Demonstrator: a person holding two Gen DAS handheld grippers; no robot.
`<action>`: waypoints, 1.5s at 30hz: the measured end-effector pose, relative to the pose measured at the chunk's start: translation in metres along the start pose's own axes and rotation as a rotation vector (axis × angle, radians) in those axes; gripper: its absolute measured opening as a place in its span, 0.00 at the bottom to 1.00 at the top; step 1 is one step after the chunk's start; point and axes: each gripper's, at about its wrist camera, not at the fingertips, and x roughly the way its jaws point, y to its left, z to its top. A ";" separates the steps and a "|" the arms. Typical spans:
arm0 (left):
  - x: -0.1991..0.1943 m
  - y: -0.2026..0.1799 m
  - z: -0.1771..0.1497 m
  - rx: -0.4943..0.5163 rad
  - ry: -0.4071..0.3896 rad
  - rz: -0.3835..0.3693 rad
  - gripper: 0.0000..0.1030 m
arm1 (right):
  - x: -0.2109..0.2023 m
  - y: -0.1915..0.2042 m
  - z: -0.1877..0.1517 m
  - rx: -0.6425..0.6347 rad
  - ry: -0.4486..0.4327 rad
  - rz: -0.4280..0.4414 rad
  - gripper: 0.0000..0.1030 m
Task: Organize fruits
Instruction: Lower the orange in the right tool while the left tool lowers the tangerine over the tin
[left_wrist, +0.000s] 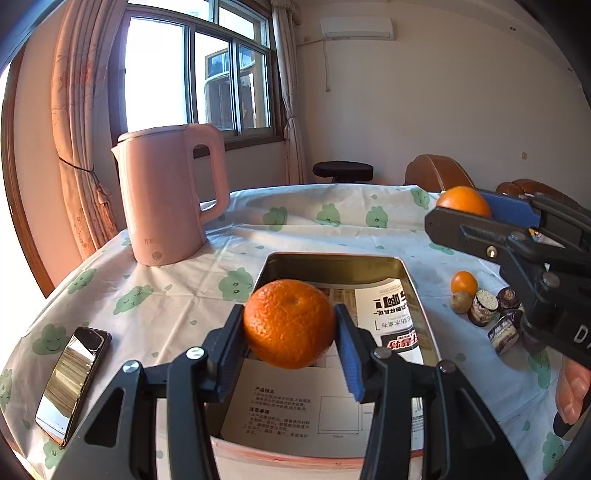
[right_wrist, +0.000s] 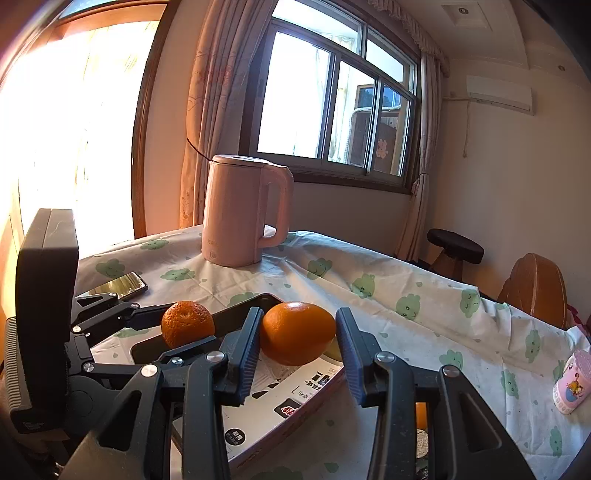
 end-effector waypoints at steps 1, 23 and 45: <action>0.001 0.001 0.000 0.001 0.002 0.001 0.47 | 0.002 -0.001 -0.001 0.006 0.003 0.001 0.41; 0.024 0.008 -0.002 0.025 0.078 0.023 0.47 | 0.046 -0.005 -0.019 0.098 0.078 0.046 0.41; 0.032 0.010 -0.003 0.041 0.107 0.031 0.47 | 0.065 0.002 -0.030 0.094 0.133 0.058 0.41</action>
